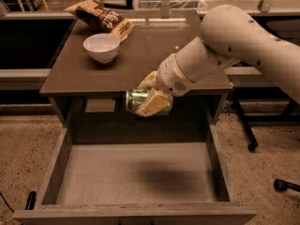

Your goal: Place green can into top drawer

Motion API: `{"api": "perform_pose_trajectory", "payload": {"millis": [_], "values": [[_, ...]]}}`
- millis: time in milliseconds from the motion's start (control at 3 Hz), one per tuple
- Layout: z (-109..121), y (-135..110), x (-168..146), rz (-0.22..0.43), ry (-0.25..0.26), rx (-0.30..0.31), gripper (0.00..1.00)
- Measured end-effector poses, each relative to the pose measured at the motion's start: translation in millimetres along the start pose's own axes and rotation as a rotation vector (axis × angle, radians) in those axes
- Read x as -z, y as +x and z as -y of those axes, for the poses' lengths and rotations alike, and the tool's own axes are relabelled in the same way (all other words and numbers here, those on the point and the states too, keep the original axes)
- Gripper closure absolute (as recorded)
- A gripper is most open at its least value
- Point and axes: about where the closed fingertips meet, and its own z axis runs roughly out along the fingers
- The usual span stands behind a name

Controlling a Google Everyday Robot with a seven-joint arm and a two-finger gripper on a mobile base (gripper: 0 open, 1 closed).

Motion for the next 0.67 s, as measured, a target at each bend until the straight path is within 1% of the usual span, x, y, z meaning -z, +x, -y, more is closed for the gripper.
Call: {"api": "perform_pose_trajectory", "payload": {"millis": [333,667], "values": [[3,15,-16,-0.044,0.019,-0.046,1.00],[-12,50,-80,-0.077,-0.019,-0.100,1.00]]}}
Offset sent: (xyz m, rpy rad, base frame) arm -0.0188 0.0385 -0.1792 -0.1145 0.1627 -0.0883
